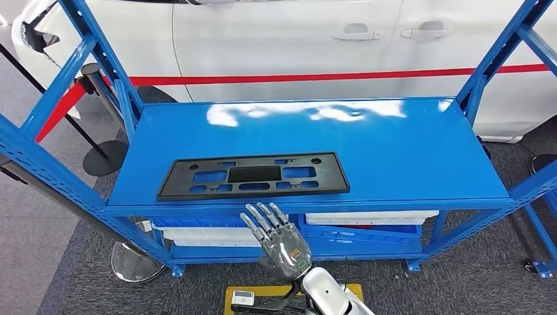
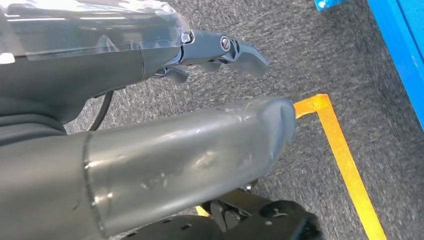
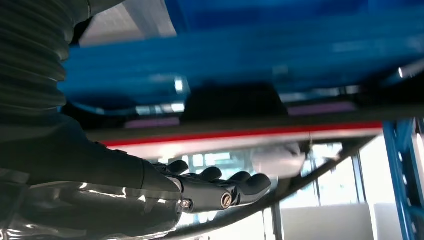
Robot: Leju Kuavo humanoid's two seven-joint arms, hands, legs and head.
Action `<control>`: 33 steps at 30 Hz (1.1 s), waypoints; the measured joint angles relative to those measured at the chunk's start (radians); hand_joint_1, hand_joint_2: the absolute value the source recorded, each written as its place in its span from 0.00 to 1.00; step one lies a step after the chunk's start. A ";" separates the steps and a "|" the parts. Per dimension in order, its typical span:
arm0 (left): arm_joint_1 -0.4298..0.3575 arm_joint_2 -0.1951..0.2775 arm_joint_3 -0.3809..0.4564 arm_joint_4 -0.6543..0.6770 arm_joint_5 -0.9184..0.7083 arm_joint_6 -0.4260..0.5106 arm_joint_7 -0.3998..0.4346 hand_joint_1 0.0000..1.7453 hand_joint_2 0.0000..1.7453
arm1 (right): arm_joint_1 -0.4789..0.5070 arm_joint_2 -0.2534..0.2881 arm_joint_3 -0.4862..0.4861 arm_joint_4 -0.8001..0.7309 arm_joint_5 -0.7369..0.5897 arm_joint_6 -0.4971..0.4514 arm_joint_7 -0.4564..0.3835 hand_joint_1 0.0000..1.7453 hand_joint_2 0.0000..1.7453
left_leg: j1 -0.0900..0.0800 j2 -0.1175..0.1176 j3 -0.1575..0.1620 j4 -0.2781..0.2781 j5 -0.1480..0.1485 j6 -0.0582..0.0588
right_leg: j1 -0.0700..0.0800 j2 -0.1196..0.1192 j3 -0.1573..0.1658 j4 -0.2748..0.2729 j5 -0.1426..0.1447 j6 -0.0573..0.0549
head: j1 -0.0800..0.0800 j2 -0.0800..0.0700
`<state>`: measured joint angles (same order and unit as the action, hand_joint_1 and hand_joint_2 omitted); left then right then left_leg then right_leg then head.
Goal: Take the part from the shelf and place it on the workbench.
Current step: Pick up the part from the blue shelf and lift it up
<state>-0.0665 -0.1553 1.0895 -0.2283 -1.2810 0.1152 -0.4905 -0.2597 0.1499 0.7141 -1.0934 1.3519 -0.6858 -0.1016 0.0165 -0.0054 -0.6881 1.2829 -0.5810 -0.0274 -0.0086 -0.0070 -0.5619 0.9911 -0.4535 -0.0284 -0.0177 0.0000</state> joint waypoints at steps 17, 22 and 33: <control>-0.003 0.018 0.040 0.002 0.024 -0.043 0.012 0.00 0.00 | 0.000 0.003 -0.067 0.038 -0.112 0.000 -0.025 0.00 1.00 | 0.000 -0.003 0.117 -0.253 0.116 0.051 | -0.008 0.007 -0.129 0.248 -0.081 0.046 | 0.011 0.000; -0.003 0.017 0.041 0.004 0.016 -0.046 0.017 0.00 0.00 | 0.003 0.003 -0.078 0.014 -0.127 -0.004 -0.044 0.00 1.00 | -0.004 -0.003 0.122 -0.254 0.107 0.031 | 0.012 0.008 -0.037 0.039 -0.003 0.019 | 0.013 0.000; 0.001 0.028 0.041 0.004 0.010 -0.049 0.017 0.00 0.00 | 0.012 0.009 -0.088 -0.029 -0.142 -0.001 -0.053 0.00 1.00 | 0.006 0.001 0.042 -0.105 0.078 -0.004 | 0.002 0.008 -0.006 0.022 -0.013 0.001 | 0.004 0.000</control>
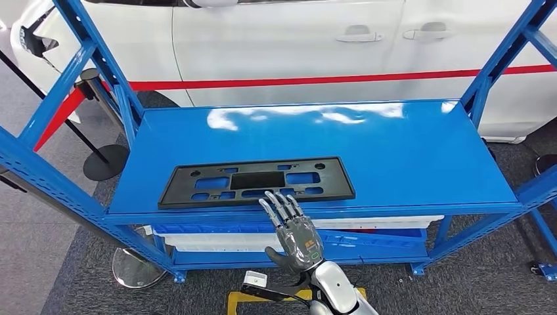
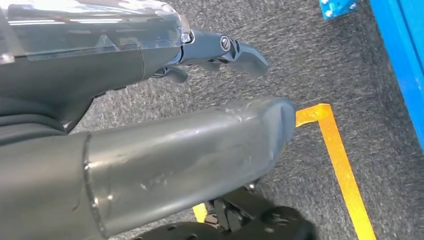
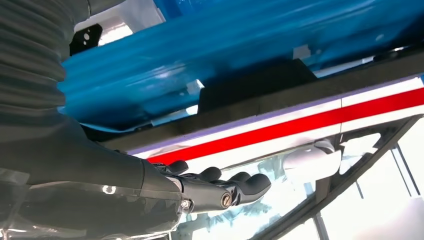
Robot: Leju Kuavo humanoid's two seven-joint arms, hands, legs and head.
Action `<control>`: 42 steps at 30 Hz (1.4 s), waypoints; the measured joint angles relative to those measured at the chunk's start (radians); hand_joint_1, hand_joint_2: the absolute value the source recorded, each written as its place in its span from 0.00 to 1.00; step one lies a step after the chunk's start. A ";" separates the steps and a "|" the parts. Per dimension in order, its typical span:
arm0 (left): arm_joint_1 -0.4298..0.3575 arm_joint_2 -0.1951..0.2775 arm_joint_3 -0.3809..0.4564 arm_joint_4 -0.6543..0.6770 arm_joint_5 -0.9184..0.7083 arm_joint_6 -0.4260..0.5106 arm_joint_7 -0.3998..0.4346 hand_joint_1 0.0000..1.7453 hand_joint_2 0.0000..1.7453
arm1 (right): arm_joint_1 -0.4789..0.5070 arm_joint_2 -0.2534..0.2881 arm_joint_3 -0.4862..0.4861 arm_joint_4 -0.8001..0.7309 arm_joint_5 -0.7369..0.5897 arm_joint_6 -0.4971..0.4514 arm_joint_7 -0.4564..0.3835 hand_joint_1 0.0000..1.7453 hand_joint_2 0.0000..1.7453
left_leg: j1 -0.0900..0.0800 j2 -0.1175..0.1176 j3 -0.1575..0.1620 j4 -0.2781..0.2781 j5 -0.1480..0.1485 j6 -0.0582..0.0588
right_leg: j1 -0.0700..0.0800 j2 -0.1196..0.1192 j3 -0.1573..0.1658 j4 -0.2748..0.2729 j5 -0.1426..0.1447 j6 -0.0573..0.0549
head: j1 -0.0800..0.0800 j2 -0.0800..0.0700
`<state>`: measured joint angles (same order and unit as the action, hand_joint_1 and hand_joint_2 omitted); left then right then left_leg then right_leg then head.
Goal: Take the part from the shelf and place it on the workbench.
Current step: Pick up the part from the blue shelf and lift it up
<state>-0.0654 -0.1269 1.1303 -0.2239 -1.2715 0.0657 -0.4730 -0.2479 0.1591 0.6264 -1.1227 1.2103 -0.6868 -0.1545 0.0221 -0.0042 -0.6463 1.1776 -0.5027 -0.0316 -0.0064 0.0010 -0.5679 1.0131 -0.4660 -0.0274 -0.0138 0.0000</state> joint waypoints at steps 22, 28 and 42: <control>0.000 -0.003 0.000 0.000 0.000 -0.007 0.003 0.00 0.00 | 0.005 -0.005 -0.017 -0.032 -0.013 0.016 0.005 0.00 1.00 | -0.005 -0.002 0.089 -0.154 0.025 0.015 | -0.002 0.003 -0.021 0.002 0.013 0.016 | 0.010 0.000; 0.003 -0.004 0.000 0.000 0.000 -0.008 0.004 0.00 0.00 | 0.007 -0.004 -0.017 -0.035 -0.013 0.019 0.005 0.00 1.00 | -0.002 -0.001 -0.053 0.125 -0.082 0.000 | 0.001 0.000 -0.003 -0.004 0.004 -0.006 | 0.004 0.000; 0.001 -0.007 0.000 0.001 -0.009 -0.012 0.005 0.00 0.00 | -0.025 -0.004 -0.031 -0.029 -0.022 0.054 0.007 0.00 1.00 | -0.004 0.001 0.073 -0.170 0.057 0.061 | 0.000 0.001 -0.121 0.251 -0.127 0.048 | 0.011 0.000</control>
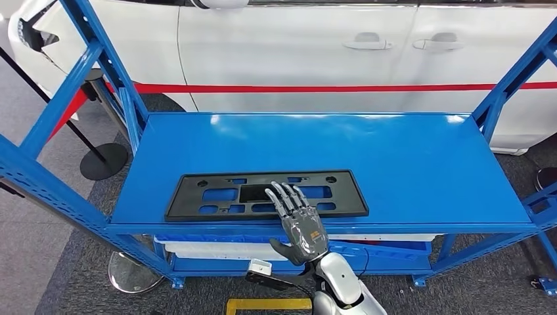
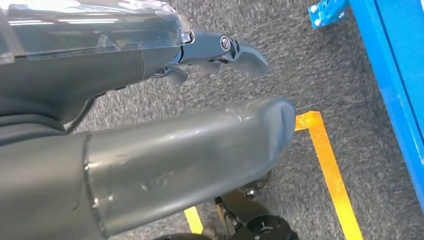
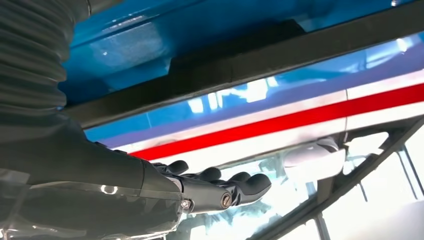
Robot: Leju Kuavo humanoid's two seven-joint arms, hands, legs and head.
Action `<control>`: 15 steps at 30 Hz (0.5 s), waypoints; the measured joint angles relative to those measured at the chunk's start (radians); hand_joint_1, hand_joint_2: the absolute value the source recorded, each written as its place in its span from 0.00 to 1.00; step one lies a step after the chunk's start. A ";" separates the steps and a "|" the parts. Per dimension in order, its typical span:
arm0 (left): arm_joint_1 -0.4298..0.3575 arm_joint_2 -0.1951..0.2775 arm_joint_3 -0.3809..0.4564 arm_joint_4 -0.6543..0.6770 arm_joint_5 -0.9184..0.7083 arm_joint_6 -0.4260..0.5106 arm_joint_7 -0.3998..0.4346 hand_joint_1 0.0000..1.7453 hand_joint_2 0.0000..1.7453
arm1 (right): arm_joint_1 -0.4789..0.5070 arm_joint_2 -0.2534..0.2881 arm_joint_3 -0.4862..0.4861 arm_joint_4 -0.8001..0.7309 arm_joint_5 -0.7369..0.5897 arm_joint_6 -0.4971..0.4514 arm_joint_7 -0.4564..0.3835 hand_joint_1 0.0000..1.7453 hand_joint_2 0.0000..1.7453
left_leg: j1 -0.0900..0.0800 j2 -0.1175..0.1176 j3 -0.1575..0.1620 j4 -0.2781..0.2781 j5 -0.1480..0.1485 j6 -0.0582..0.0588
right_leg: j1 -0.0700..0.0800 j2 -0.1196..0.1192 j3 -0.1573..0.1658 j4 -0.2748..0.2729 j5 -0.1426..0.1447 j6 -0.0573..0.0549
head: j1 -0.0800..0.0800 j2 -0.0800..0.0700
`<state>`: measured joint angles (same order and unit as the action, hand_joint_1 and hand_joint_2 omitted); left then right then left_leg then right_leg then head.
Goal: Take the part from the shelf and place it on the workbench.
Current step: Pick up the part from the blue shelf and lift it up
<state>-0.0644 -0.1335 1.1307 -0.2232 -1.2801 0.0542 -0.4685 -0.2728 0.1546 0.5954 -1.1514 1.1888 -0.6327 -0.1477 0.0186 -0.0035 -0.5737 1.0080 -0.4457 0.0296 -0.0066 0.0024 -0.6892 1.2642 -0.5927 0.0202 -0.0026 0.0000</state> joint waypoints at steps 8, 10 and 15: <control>0.000 -0.003 0.000 0.001 -0.008 -0.001 -0.002 0.00 0.00 | -0.017 0.001 -0.002 0.018 0.000 0.016 0.016 0.00 1.00 | -0.005 -0.005 0.024 0.007 -0.027 -0.031 | 0.001 0.001 0.088 -0.237 0.144 -0.014 | 0.000 0.000; -0.001 -0.003 -0.001 0.001 -0.015 0.001 -0.002 0.00 0.00 | -0.030 0.005 -0.004 0.026 0.004 0.024 0.031 0.00 1.00 | -0.003 -0.004 0.028 0.008 -0.032 -0.043 | -0.001 0.003 0.091 -0.242 0.145 -0.026 | -0.001 0.000; -0.003 -0.004 -0.008 0.002 -0.043 -0.002 -0.007 0.00 0.00 | -0.120 0.025 -0.004 0.084 0.036 0.076 0.089 0.00 1.00 | 0.001 -0.002 -0.090 0.245 -0.141 -0.060 | -0.002 0.002 0.100 -0.251 0.143 -0.049 | -0.011 0.000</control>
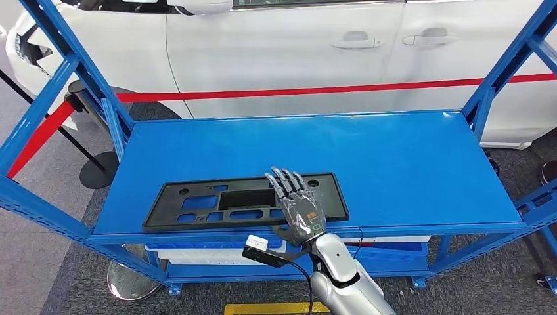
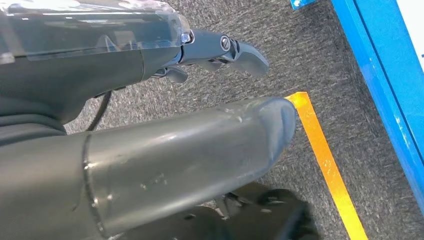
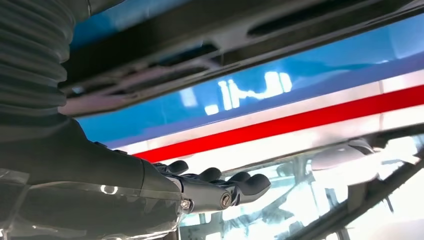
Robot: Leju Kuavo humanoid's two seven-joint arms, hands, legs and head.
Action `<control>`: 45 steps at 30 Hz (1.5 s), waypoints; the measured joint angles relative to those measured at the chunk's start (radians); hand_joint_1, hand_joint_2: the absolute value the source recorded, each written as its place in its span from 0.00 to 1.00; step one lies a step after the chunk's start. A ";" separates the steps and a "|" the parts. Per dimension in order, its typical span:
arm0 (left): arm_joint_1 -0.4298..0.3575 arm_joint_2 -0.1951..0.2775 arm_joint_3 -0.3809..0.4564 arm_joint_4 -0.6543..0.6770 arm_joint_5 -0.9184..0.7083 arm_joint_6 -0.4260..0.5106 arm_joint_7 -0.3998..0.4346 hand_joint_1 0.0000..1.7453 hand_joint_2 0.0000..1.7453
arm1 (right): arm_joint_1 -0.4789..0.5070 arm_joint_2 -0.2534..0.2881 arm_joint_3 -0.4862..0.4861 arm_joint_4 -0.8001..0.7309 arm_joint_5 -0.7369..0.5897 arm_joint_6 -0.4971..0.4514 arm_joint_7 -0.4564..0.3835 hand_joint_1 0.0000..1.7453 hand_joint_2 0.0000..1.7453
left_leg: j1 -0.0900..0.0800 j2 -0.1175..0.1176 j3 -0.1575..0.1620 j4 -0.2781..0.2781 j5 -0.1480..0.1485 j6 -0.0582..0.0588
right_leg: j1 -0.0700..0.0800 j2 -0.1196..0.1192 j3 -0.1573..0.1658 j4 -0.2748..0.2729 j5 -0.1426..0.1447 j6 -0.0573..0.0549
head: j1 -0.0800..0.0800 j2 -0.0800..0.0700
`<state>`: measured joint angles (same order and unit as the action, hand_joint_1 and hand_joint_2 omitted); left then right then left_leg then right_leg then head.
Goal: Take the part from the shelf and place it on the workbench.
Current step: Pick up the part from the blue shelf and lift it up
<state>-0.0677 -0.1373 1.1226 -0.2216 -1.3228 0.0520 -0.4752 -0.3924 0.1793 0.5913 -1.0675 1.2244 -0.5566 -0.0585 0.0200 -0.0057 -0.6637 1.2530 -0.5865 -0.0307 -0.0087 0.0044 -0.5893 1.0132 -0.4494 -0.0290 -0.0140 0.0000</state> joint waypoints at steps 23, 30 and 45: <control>-0.011 -0.002 -0.027 0.000 -0.021 -0.002 0.000 0.00 0.00 | -0.246 0.038 0.001 0.375 0.133 0.090 0.116 0.96 1.00 | -0.006 -0.005 0.100 -0.243 0.138 0.035 | 0.001 -0.003 -0.003 0.007 0.000 0.037 | 0.010 0.000; -0.008 -0.002 -0.027 0.001 -0.019 0.000 -0.001 0.00 0.00 | -0.250 0.043 0.004 0.384 0.134 0.078 0.111 0.89 1.00 | 0.001 0.000 0.014 -0.040 0.022 0.003 | -0.004 -0.008 0.008 -0.010 0.007 0.002 | 0.001 0.000; -0.007 -0.001 -0.027 0.001 -0.022 0.004 -0.005 0.00 0.00 | -0.210 0.019 -0.034 0.361 0.066 0.031 0.061 1.00 1.00 | 0.000 0.008 0.104 -0.253 0.147 0.058 | -0.003 0.001 -0.069 0.174 -0.103 0.055 | 0.010 0.000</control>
<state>-0.0746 -0.1385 1.0960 -0.2209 -1.3449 0.0561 -0.4807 -0.6028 0.1985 0.5570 -0.7064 1.2909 -0.5253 0.0026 0.0199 0.0020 -0.5601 1.0002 -0.4399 0.0277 -0.0114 0.0054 -0.6584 1.1872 -0.5525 0.0264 -0.0038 0.0000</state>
